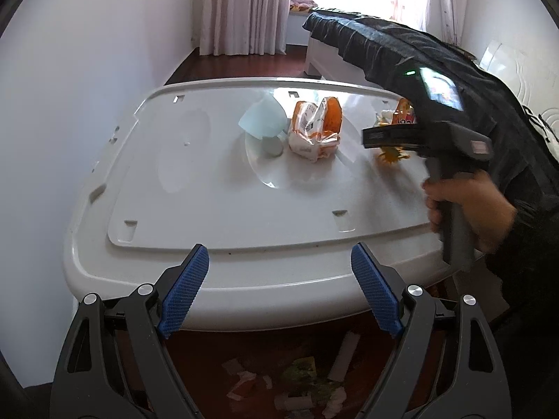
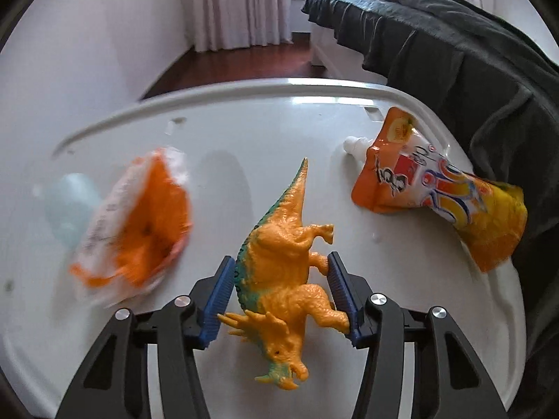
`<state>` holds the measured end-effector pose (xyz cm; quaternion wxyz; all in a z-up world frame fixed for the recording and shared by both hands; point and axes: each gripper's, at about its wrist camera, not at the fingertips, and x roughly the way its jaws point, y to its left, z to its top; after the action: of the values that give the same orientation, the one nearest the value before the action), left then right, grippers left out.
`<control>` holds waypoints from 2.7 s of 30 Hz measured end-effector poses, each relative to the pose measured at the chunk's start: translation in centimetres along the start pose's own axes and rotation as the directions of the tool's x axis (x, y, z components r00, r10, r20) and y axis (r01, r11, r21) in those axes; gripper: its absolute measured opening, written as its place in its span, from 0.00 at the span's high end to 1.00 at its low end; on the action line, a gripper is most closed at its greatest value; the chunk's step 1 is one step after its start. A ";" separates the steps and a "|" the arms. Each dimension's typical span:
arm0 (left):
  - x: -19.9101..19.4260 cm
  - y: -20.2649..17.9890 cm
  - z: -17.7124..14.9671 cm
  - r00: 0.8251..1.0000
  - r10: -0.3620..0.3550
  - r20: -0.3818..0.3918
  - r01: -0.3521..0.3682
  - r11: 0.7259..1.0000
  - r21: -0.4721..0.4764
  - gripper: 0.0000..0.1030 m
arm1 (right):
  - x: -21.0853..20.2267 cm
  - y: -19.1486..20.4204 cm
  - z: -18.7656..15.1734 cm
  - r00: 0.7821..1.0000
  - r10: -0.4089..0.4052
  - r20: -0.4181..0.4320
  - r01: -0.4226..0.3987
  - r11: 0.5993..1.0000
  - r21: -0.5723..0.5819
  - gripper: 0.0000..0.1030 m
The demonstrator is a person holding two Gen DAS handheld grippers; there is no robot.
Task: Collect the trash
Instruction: 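Grasp the orange-and-white bread bag with the left tool while the right holds the dinosaur, then move both tools over the bin and open them, dropping bag and dinosaur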
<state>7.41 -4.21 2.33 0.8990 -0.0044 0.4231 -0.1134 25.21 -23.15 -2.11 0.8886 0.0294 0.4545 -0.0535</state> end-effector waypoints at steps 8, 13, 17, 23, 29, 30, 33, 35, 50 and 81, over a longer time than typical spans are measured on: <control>0.3 0.0 -0.3 0.999 -0.028 0.020 0.028 1.000 0.002 0.21 | -12.0 -0.9 -4.5 0.965 0.115 0.234 -0.108 0.993 -0.042 0.48; 1.4 -1.4 0.9 0.991 -0.133 0.006 0.133 0.989 0.062 0.21 | -11.8 -4.6 -5.3 0.963 0.134 0.233 -0.150 0.987 0.053 0.48; 3.7 -2.6 4.2 0.967 -0.255 0.005 0.253 0.963 0.094 0.21 | -12.3 -7.4 -5.1 0.958 0.155 0.241 -0.192 0.972 0.137 0.48; 11.9 -3.0 9.8 0.950 -0.292 -0.107 0.297 0.955 0.024 0.21 | -13.9 -10.6 -4.9 0.942 0.169 0.290 -0.239 0.944 0.226 0.48; 16.2 -3.4 13.2 0.959 -0.258 -0.120 0.257 0.966 -0.018 0.21 | -14.3 -13.2 -4.8 0.940 0.161 0.301 -0.248 0.927 0.282 0.48; 16.5 -3.5 13.5 0.960 -0.254 -0.118 0.253 0.967 -0.017 0.21 | -14.3 -13.6 -5.0 0.939 0.169 0.299 -0.259 0.920 0.293 0.48; 17.1 -4.3 14.3 0.958 -0.263 -0.118 0.265 0.964 0.004 0.21 | -14.3 -13.9 -5.2 0.939 0.177 0.293 -0.270 0.911 0.312 0.48; 17.0 -5.4 14.5 0.954 -0.275 -0.118 0.282 0.958 0.049 0.21 | -14.4 -13.6 -5.2 0.938 0.181 0.297 -0.273 0.912 0.307 0.48; 21.7 -10.0 18.0 0.972 -0.129 -0.196 0.178 0.950 0.258 0.21 | -13.6 -12.5 -4.6 0.939 0.189 0.287 -0.269 0.924 0.273 0.48; 0.2 -9.5 9.7 0.985 0.160 0.060 -0.170 0.953 0.252 0.78 | -12.6 -9.9 -4.9 0.936 0.215 0.277 -0.280 0.934 0.221 0.48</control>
<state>13.00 -14.36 9.43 0.9063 0.1452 0.3863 -0.0914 12.77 -31.60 5.20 0.9267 0.1949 0.3213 -0.0020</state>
